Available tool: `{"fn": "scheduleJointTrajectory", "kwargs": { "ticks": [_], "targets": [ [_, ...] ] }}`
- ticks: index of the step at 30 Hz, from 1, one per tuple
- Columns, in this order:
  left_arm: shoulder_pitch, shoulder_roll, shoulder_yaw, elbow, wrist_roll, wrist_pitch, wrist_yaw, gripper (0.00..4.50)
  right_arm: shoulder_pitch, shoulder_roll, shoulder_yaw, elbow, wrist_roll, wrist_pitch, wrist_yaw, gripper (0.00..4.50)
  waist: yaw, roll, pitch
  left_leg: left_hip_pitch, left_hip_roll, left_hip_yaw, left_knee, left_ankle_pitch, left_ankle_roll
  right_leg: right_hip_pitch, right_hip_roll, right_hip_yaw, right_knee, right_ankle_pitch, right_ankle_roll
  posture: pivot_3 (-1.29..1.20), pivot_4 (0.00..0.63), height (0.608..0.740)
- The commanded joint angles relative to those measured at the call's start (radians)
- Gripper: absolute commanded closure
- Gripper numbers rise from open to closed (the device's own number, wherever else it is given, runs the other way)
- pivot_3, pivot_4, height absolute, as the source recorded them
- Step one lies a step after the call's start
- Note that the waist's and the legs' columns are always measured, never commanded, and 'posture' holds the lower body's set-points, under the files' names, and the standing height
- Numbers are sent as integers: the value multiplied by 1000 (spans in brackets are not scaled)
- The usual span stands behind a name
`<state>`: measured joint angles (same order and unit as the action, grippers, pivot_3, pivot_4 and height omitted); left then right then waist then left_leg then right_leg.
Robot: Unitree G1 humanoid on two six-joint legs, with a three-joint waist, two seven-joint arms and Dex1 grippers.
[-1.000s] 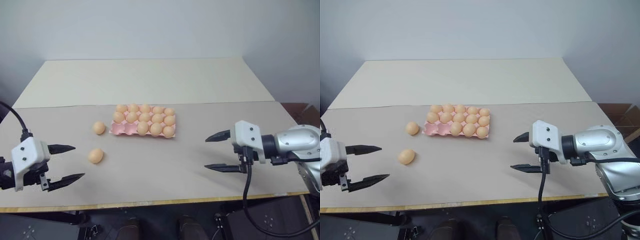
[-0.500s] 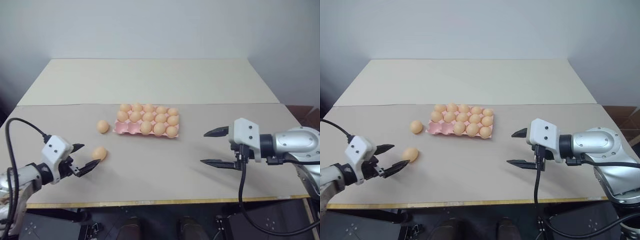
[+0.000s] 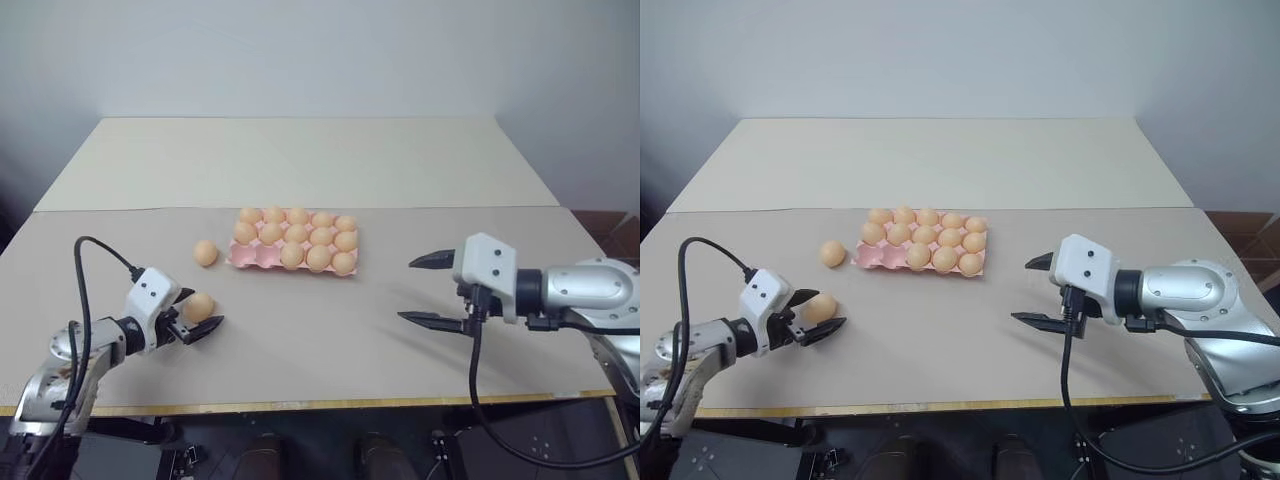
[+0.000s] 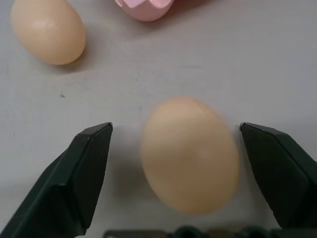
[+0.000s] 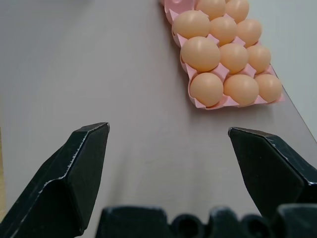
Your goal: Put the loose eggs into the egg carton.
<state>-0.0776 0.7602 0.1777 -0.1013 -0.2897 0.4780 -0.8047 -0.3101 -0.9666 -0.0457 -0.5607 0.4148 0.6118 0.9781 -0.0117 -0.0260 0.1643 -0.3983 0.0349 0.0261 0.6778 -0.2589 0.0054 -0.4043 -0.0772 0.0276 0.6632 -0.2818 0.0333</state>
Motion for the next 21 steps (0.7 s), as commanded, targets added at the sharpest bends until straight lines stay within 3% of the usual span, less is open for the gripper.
{"fn": "scheduleJointTrajectory", "kwargs": {
  "ticks": [1, 6, 14, 21],
  "targets": [
    [-8, 16, -18, -5, 22, -12, -3, 1225, -1, -5, -25, -31, 0, 7, -25, 0, -1, 0, 0, 0, 0, 0, 0, 0, 0, 0, 0, 0, 0, 0, 0, 0, 150, 740],
    [8, 31, -25, -4, 42, -24, -2, 2656, 1, -8, -19, -28, -5, 3, -40, 0, -1, 0, 0, 1, 0, 0, 0, 0, 0, 0, 0, 0, 1, 0, 0, 0, 150, 740],
    [-11, -3, -6, -86, 3, -122, -11, 2738, -7, 2, -5, -26, -19, -4, -62, 0, -1, 0, 0, 0, 0, 0, 0, 0, 0, 0, 0, 1, 0, 0, 0, 0, 150, 740],
    [-214, -121, -56, -29, -11, -201, 18, 2738, -9, 9, -11, -44, -19, 13, -95, 0, 16, 0, 0, -1, -1, 0, 2, 0, 0, 1, 0, 0, 0, 1, 1, 0, 150, 740]
  ]
}}
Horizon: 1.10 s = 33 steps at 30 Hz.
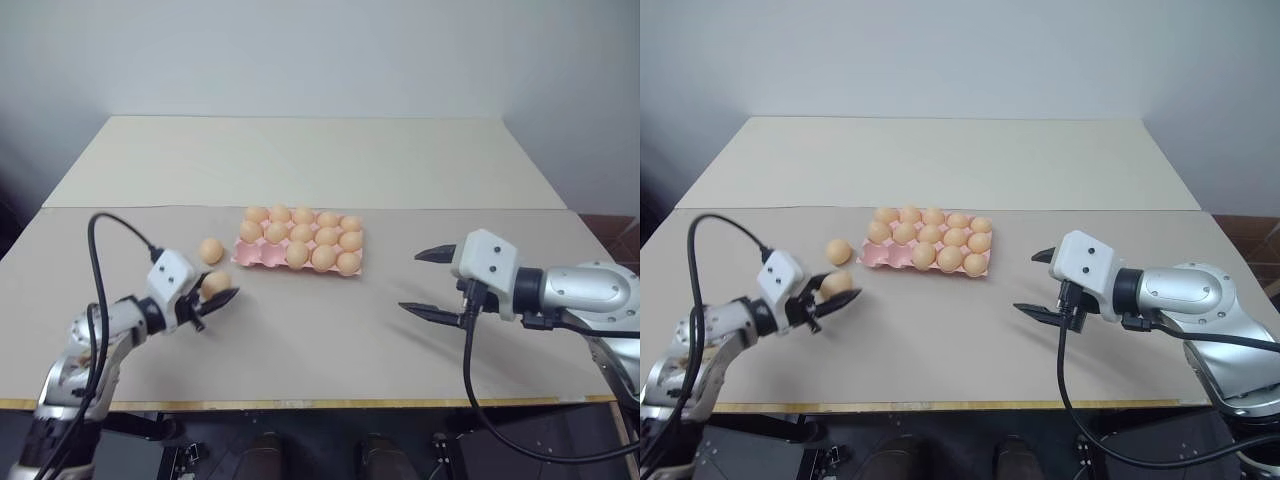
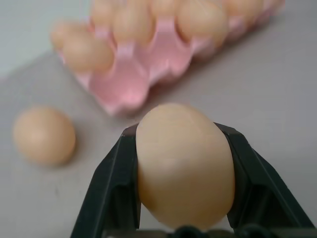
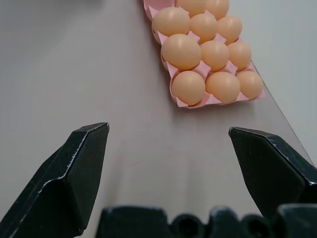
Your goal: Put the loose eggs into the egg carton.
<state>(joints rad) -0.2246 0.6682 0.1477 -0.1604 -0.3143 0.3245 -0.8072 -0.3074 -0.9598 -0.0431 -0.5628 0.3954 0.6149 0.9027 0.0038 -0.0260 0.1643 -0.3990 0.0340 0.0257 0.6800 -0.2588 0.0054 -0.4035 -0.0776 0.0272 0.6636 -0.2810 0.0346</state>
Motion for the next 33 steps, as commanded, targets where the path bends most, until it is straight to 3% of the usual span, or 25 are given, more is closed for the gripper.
{"fn": "scheduleJointTrajectory", "kwargs": {
  "ticks": [1, 9, 13, 19, 25, 29, 33],
  "targets": [
    [-94, -43, -40, 57, 27, -58, 28, 2738, -12, 4, -14, -48, 3, 15, -25, 0, 1, 0, 0, 0, 0, 0, 0, 0, 0, 0, 0, 0, 0, 0, 0, 0, 150, 740],
    [-300, -158, -141, 330, 150, -206, 86, 2738, 33, -4, -64, -122, 16, 65, -71, 0, 5, 0, 0, -2, -1, 0, 0, 0, 0, -1, 1, 0, -1, 0, 1, 0, 150, 740],
    [-361, -197, -155, 397, 135, -208, 57, 2738, 67, -11, -98, -154, 22, 93, -92, 0, 6, 0, 0, -2, -1, 0, 1, 0, 0, -1, 1, 0, -1, 0, 1, 0, 150, 740],
    [-374, -206, -160, 428, 151, -257, 35, 888, 107, -13, -130, -190, 27, 116, -111, 0, 4, 0, 0, -2, -1, 0, 1, 0, 0, -1, 1, 0, 0, 0, 1, 0, 150, 740],
    [-381, -221, -145, 438, 144, -278, 55, 888, 116, -13, -139, -198, 31, 121, -117, 0, 6, 0, 0, -2, -1, -1, 1, 0, 0, 0, 1, 0, 0, 1, 1, 0, 150, 740],
    [-323, -178, -118, 331, 108, -248, 19, 888, 111, -17, -136, -188, 28, 110, -109, 0, 3, 0, 0, -2, -1, -1, 1, 0, 0, -1, 1, 0, -1, 1, 1, 0, 150, 740],
    [-172, -34, -59, 146, 44, -189, -92, 888, 97, -30, -148, -171, 37, 95, -85, 0, -15, 0, 0, -1, 0, 0, 0, 0, 0, -1, 1, 1, -1, 1, 1, 0, 150, 740]
  ]
}}
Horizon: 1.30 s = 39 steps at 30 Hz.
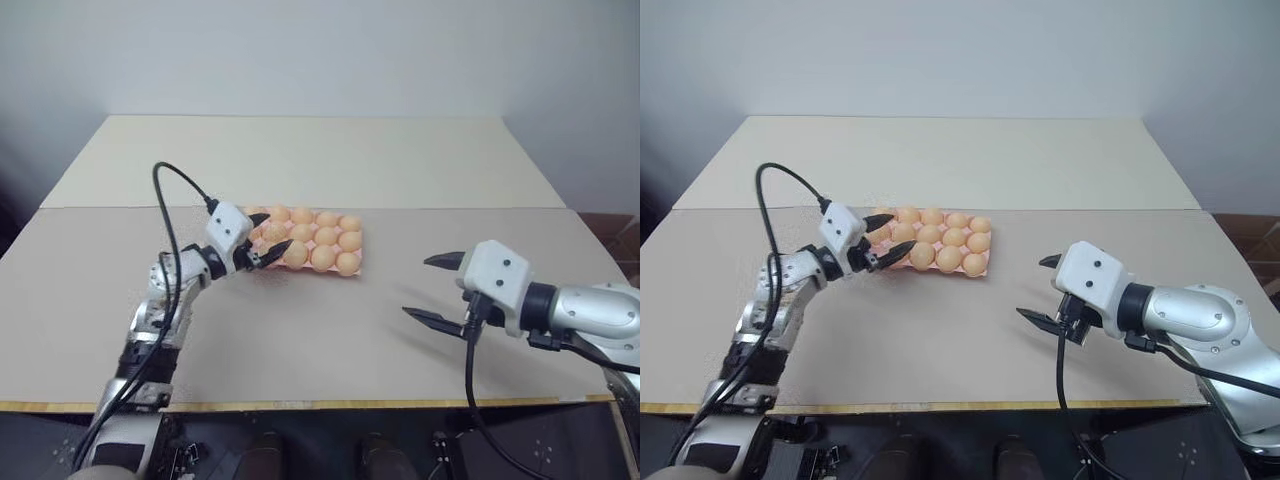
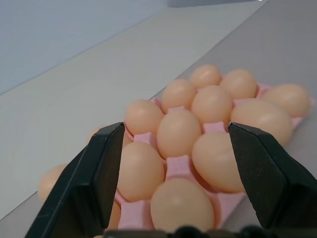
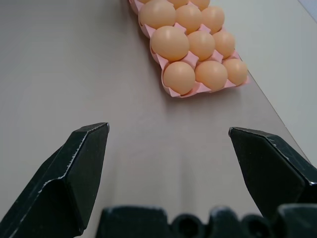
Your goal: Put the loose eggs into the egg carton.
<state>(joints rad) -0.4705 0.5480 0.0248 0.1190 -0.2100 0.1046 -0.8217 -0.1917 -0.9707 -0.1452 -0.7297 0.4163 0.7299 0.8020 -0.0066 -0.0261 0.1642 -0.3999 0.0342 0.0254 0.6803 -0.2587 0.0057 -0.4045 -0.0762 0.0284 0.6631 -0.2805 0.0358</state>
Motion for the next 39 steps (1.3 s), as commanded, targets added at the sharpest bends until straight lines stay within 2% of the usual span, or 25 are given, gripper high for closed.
{"fn": "scheduleJointTrajectory", "kwargs": {
  "ticks": [1, 5, 9, 14, 17, 24, 26, 28, 32, 39],
  "targets": [
    [117, 127, 83, -176, -80, 39, -109, 888, -24, -21, -50, 2, 20, -24, 23, 0, -9, 0, 0, 0, 0, 0, 0, 0, 0, 0, 0, 0, 0, 0, 0, 0, 150, 740],
    [280, 268, 194, -315, -134, 114, -153, 888, -57, -22, -69, 33, 53, -54, 74, 0, -8, 0, 0, 1, 1, 0, -1, 0, 0, 1, 0, 0, 0, 0, 0, 0, 150, 740],
    [417, 339, 329, -415, -155, 177, -142, 888, -83, -17, -75, 60, 85, -98, 127, 0, 0, 0, 0, 2, 0, 0, 0, 0, 0, 2, -1, -1, 0, 0, 0, 0, 150, 740],
    [570, 381, 491, -503, -176, 240, -149, 888, -110, -3, -54, 92, 97, -157, 163, 0, -2, 0, 0, 1, 1, 1, -1, 0, 0, 1, -1, -1, -2, 0, 0, 0, 150, 740],
    [589, 381, 524, -518, -172, 266, -125, 888, -126, 3, -35, 112, 86, -179, 171, 0, 0, 0, 0, 1, 1, 1, -1, 0, 0, 1, -1, -1, -1, 0, 0, 0, 150, 740],
    [519, 349, 480, -502, -156, 321, -23, 888, -143, 9, -9, 133, 73, -207, 173, 0, 0, 0, 0, 1, 1, 1, -1, 0, 0, 1, -1, -1, -1, 0, 0, 0, 150, 740],
    [496, 340, 462, -485, -154, 322, -7, 526, -138, 8, -13, 131, 76, -206, 171, 0, -2, 0, 0, 1, 1, 1, -1, 0, 0, 1, -1, -1, -1, 0, 0, 0, 150, 740],
    [430, 302, 399, -427, -82, 287, 85, 23, -123, 6, -22, 121, 76, -202, 164, 0, 1, 0, 0, 1, 0, 1, -1, 0, 0, 1, -1, -1, -1, 0, 0, 0, 150, 740],
    [313, 246, 304, -320, 7, 294, 203, 23, -106, 4, -31, 105, 78, -192, 149, 0, 5, 0, 0, 2, 0, 0, 0, 0, 0, 2, -1, -1, 0, 0, 0, 0, 150, 740],
    [196, 194, 181, -160, 48, 296, 218, 23, -71, -11, -41, 87, 65, -184, 126, 0, 5, 0, 0, 0, 0, 1, -1, 0, 0, 0, -1, 0, -1, 0, 0, 0, 150, 740]
  ]
}}
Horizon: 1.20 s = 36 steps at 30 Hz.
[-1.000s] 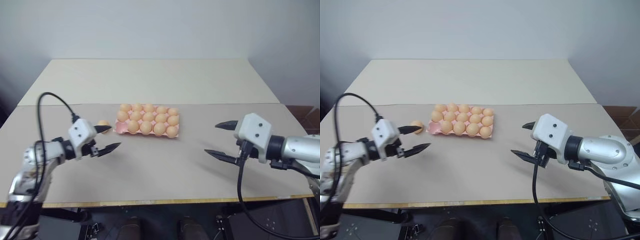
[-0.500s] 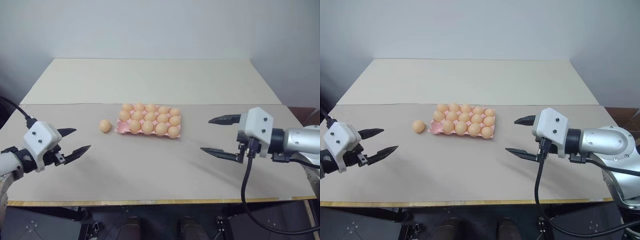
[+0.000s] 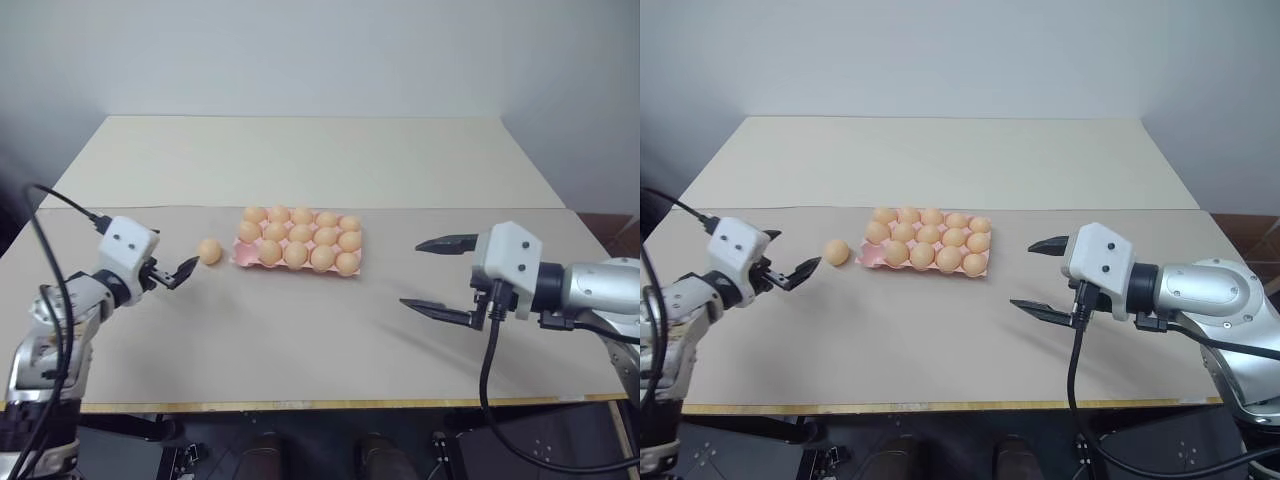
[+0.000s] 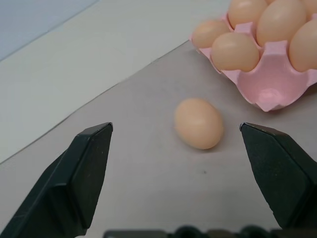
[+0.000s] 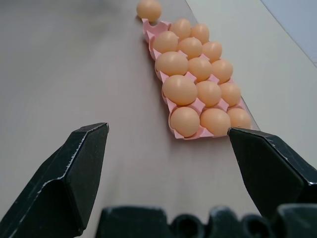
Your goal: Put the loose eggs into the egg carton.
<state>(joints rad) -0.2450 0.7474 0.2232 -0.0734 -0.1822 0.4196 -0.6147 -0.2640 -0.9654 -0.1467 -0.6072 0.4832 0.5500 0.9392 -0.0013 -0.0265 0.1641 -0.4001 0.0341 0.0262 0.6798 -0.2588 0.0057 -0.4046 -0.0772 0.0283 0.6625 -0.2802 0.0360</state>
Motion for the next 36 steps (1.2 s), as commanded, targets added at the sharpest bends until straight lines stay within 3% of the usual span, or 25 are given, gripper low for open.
{"fn": "scheduleJointTrajectory", "kwargs": {
  "ticks": [1, 26, 29, 35, 36],
  "targets": [
    [-40, -10, -27, 55, 28, -26, 16, 23, 6, -18, -43, -39, -1, -1, -14, 0, -1, 0, 0, 0, 0, 0, 0, 0, 0, 0, 0, 0, 0, 0, 0, 0, 150, 740],
    [-314, -181, -191, 573, 181, -321, 94, 23, 73, -42, -115, -99, 21, 71, -68, 0, 11, 0, 0, 0, -1, 0, 1, 0, 0, 1, 0, -1, 1, 0, 0, 0, 150, 740],
    [-305, -180, -185, 595, 172, -365, 64, 614, 78, -46, -119, -98, 16, 75, -71, 0, 11, 0, 0, 1, -1, 0, 1, 0, 0, 1, 0, -1, 1, 0, 0, 0, 150, 740],
    [-307, -180, -182, 618, 191, -375, 80, 2522, 76, -48, -113, -90, 9, 73, -82, 0, 10, 0, 0, 1, -1, 0, 1, 0, 0, 1, 0, 0, 1, 0, 0, 0, 150, 740],
    [-310, -180, -181, 624, 196, -375, 90, 2613, 74, -47, -109, -89, 7, 72, -84, 0, 10, 0, 0, 1, -1, 0, 1, 0, 0, 1, 0, 0, 1, 0, 0, 0, 150, 740]
  ]
}}
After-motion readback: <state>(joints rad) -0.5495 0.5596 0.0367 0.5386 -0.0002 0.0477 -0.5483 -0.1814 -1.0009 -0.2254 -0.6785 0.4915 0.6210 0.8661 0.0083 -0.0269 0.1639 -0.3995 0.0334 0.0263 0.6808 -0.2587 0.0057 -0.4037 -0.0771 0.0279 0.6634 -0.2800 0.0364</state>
